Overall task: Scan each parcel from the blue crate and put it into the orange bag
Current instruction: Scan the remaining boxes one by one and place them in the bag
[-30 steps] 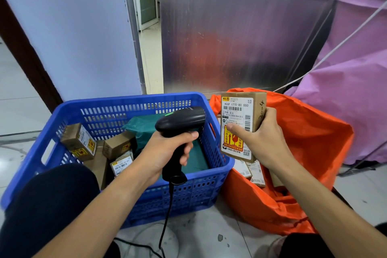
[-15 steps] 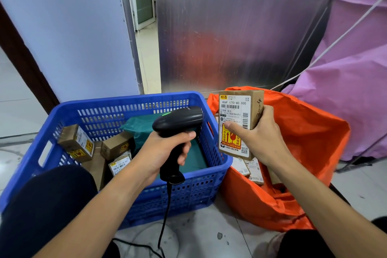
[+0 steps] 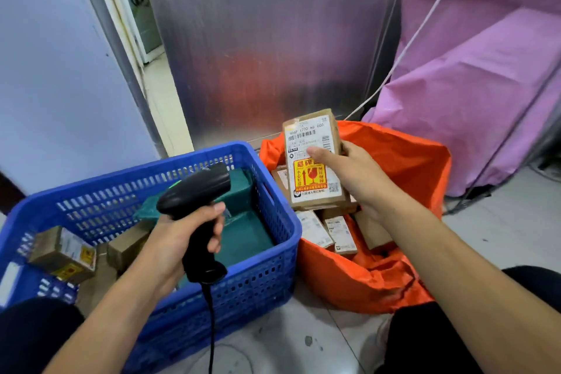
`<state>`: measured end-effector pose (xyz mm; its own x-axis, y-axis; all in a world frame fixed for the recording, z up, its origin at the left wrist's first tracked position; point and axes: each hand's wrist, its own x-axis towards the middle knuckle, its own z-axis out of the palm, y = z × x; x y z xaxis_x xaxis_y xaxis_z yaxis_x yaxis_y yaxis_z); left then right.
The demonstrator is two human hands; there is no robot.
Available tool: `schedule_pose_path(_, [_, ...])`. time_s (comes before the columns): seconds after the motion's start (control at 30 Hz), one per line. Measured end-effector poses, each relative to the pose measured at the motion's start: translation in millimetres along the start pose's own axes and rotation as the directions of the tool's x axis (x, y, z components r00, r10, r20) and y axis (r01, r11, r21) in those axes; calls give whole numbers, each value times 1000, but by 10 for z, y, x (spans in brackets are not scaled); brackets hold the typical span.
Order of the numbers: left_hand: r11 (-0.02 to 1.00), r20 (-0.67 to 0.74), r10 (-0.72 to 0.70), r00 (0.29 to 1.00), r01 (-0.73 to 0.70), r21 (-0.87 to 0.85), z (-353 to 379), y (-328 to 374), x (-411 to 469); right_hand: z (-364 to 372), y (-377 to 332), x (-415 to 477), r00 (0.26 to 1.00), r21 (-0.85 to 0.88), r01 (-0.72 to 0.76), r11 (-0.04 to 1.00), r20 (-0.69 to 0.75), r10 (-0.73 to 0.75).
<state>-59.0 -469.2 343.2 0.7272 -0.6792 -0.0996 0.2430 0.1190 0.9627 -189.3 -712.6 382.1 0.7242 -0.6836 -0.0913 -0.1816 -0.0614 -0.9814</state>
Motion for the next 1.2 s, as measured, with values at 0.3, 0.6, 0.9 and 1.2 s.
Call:
schedule_pose_path(0.3, [987, 56, -147, 987, 150, -52, 564, -142, 312, -366, 101, 132, 980, 371, -151, 916, -61, 187])
schedule_pose_path(0.6, [945, 13, -318, 948, 318, -77, 1125, -475, 886, -703, 666, 477, 907, 366, -321, 874, -147, 394])
schedule_pose_path(0.9, [958, -83, -64, 994, 84, 272, 1264, -951, 1463, -943, 1574, 797, 795, 544, -444, 712, -127, 593])
schedule_pose_path(1.2, [826, -179, 154, 972, -27, 563, 1214, -1399, 1937, -935, 2542, 1120, 713, 422, -538, 730, -235, 661])
